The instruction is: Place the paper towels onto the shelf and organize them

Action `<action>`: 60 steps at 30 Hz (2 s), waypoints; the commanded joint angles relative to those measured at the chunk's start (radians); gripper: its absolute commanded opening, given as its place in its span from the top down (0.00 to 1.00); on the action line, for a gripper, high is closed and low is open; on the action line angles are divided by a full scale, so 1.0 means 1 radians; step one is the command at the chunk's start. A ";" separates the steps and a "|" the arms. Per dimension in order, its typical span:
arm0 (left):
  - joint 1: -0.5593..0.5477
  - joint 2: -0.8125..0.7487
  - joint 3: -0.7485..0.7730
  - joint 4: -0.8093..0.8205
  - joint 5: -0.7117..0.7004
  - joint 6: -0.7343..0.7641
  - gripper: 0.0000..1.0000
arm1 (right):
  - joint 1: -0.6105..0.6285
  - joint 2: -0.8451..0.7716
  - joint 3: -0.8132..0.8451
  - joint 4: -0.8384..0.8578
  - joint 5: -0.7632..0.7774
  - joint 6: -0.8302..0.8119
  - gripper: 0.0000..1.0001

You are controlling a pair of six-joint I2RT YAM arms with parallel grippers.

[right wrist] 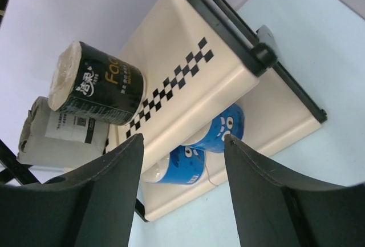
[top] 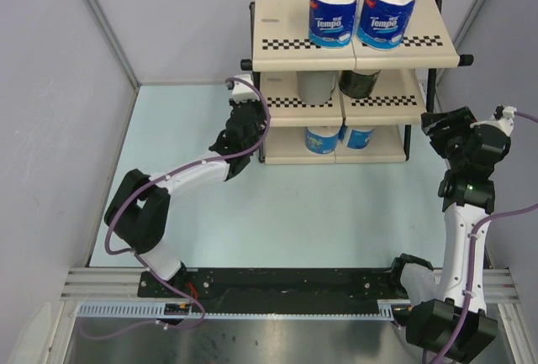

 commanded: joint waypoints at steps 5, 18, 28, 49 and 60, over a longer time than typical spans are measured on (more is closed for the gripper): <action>0.147 -0.123 -0.083 -0.100 -0.181 -0.142 1.00 | -0.004 -0.001 0.032 0.000 -0.061 -0.041 0.36; 0.230 -0.244 -0.181 -0.143 -0.066 -0.144 0.96 | -0.003 0.000 0.023 -0.003 -0.070 -0.047 0.35; 0.289 -0.324 -0.256 -0.120 0.193 -0.057 1.00 | -0.003 0.008 0.020 0.000 -0.066 -0.054 0.35; 0.463 -0.416 -0.439 -0.033 0.738 -0.096 1.00 | -0.004 0.051 0.012 0.046 -0.142 -0.077 0.34; 0.494 -0.408 -0.433 -0.037 0.905 -0.096 0.99 | -0.004 0.210 0.012 0.154 -0.366 -0.011 0.41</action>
